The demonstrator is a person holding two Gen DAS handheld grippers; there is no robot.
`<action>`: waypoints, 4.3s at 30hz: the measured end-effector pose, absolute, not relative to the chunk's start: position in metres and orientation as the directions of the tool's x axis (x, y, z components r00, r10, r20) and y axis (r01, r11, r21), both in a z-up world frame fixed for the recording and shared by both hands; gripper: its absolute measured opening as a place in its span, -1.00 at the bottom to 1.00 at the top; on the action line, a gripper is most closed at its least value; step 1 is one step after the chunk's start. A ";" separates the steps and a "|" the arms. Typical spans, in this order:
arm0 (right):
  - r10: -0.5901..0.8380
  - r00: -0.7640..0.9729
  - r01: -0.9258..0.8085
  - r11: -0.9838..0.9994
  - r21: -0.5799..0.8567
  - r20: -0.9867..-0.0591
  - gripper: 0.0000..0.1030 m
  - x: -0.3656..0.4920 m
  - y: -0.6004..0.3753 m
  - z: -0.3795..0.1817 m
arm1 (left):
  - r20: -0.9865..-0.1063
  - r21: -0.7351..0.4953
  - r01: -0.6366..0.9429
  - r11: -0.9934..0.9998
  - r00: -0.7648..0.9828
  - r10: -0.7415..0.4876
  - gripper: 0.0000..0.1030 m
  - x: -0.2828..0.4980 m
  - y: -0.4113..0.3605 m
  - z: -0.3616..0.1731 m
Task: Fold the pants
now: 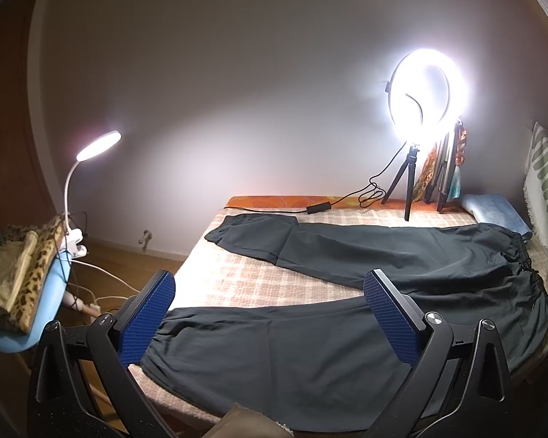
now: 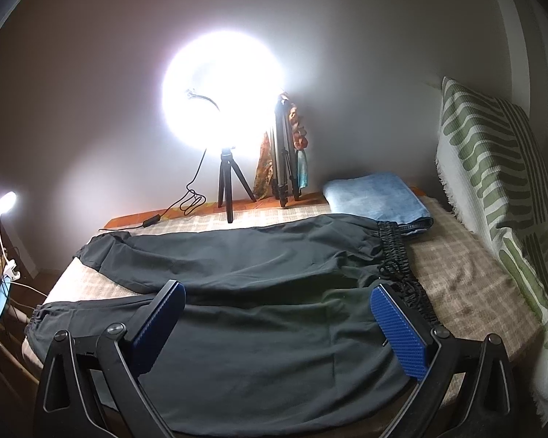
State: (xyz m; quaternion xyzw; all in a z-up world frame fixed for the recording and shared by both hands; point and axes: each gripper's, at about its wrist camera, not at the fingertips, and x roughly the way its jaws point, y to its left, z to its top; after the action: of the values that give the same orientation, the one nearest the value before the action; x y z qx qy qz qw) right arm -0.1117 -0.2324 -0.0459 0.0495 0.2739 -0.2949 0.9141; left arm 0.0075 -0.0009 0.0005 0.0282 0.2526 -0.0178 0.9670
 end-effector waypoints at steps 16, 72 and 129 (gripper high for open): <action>-0.501 0.675 0.564 0.824 -0.059 -0.541 1.00 -0.109 -0.236 -0.049 | -0.488 0.059 0.050 0.997 0.873 -0.014 0.99 0.009 -0.004 -0.002; -0.360 0.747 0.347 0.928 -0.134 -0.559 1.00 0.006 -0.291 -0.065 | -0.657 -0.017 0.043 0.999 0.752 -0.044 0.84 0.123 0.028 -0.063; -0.021 0.606 -0.201 0.963 -0.178 -0.795 -1.00 0.147 -0.268 -0.162 | -0.785 -0.255 -0.079 0.964 0.599 -0.159 0.00 0.363 0.038 -0.139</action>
State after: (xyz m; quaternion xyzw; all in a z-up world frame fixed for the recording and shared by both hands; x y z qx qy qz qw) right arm 0.1466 -0.2682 -0.1618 -0.1256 0.4408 0.0507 0.8873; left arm 0.3630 0.0380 -0.1395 -0.1330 0.4474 -0.0225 0.8841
